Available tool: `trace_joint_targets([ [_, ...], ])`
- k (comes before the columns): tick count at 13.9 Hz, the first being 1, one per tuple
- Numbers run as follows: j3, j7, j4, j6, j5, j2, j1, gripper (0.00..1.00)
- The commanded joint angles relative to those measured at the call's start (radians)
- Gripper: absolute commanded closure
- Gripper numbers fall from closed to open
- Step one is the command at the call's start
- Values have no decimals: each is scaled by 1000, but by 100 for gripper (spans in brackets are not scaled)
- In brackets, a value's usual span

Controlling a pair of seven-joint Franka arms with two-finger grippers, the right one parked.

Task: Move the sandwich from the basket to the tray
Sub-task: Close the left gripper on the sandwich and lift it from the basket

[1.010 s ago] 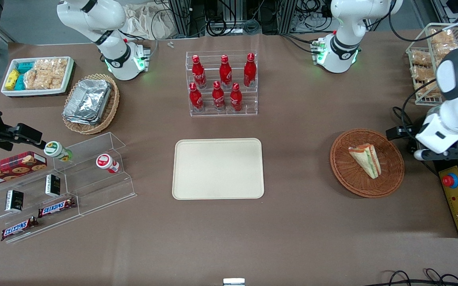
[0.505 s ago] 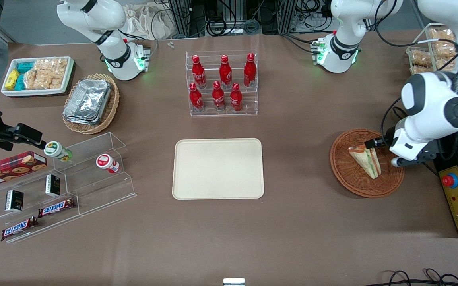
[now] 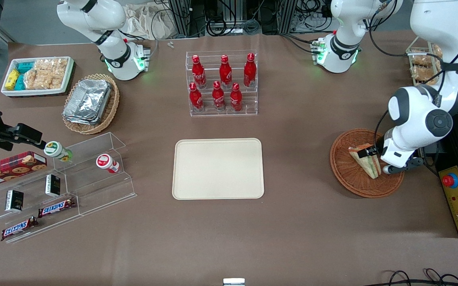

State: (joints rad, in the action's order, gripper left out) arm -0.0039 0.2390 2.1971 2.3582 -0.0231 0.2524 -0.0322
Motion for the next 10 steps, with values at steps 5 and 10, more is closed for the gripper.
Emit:
trace_joint_targets([
  [5,2,40,0,96,-27,65,3,23],
  [10,2,85,-51,-3,-23,41,5,99],
])
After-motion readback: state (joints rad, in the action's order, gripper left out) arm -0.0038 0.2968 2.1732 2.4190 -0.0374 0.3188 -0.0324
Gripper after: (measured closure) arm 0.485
